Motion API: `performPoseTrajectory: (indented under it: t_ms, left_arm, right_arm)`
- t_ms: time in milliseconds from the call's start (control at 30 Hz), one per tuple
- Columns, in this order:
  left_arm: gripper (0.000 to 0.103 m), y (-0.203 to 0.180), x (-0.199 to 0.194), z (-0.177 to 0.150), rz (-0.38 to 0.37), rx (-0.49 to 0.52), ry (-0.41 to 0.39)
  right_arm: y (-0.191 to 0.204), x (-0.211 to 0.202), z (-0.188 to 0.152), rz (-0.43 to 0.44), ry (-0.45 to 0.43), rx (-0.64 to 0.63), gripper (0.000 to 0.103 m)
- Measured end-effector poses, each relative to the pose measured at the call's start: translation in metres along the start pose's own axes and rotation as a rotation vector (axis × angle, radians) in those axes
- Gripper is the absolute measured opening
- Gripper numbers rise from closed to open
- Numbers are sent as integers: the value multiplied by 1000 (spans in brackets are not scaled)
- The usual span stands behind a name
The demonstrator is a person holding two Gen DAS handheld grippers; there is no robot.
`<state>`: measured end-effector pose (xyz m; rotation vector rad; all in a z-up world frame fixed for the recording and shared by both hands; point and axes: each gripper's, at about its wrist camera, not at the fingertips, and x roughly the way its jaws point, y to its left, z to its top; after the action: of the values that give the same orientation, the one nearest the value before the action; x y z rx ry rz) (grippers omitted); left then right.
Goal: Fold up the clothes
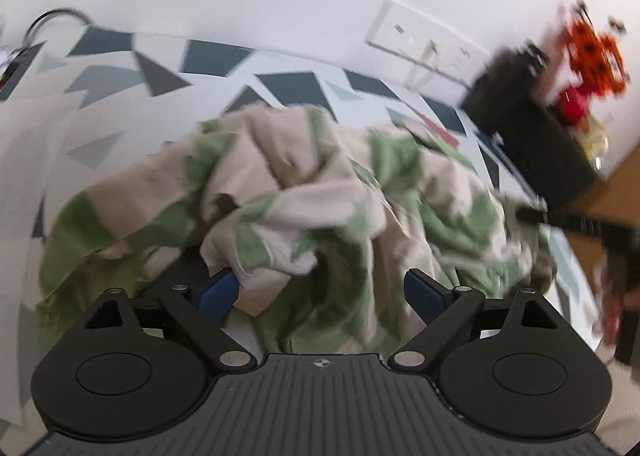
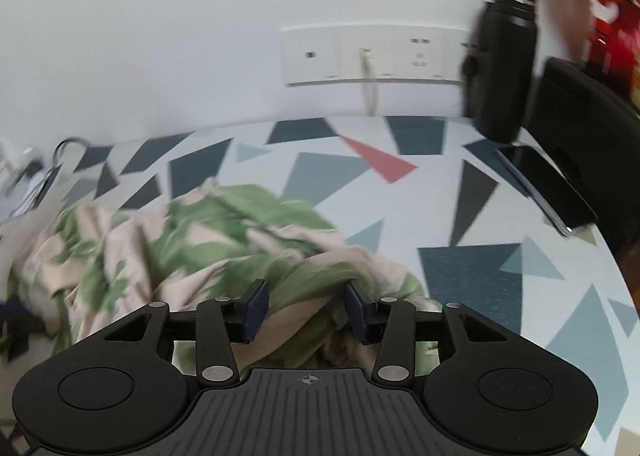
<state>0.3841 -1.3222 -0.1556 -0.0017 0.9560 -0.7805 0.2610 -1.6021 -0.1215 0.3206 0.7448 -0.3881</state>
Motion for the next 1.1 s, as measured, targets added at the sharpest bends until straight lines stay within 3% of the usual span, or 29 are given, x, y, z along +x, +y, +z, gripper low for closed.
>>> performPoseTrajectory:
  t_ms: [67,233,300,367,400,433,500,667,700,767,833,867,933,1100]
  left_arm:
    - [91,-9,5,-3,-8,49,21]
    - [91,-28,19,-14,-7,160,80]
    - [90,-33,23,-19,-12,198,95]
    - [55,-34,23,-21,-9,219,86]
    - [21,-32,23,-21,5,214,80]
    - [11,-27,21,-19,18,191,67]
    - [11,-14,15,-14,32,122,27]
    - [11,14,-1,-9,70,16,-18]
    - [12,16,-2,-9,73,13,-18]
    - [27,17,-5,-8,73,11,-15]
    - [89,15,-5,-7,55,7,-7]
    - [96,13,-7,-7,42,4,-15]
    - [96,3,-9,-8,9,32,-38]
    - [96,-27,5,-14,23,221,1]
  right_arm:
    - [-4,6,-4,-37,4,-1,59]
    - [-9,21,-22,-63,72,-22,58]
    - [-8,23,-29,-54,90,-38,52]
    - [-7,24,-35,-26,112,-57,40]
    - [-5,24,-37,-9,127,-66,36]
    - [-3,22,-39,0,137,-75,34]
    - [2,20,-42,35,167,-87,23]
    - [20,12,-49,116,229,-139,22]
    - [23,11,-50,135,238,-141,22]
    - [27,8,-52,172,257,-137,22]
    - [32,6,-54,205,271,-136,22]
    - [35,6,-55,217,275,-145,23]
    - [40,6,-56,230,278,-165,24]
    - [36,0,-50,240,264,-162,27]
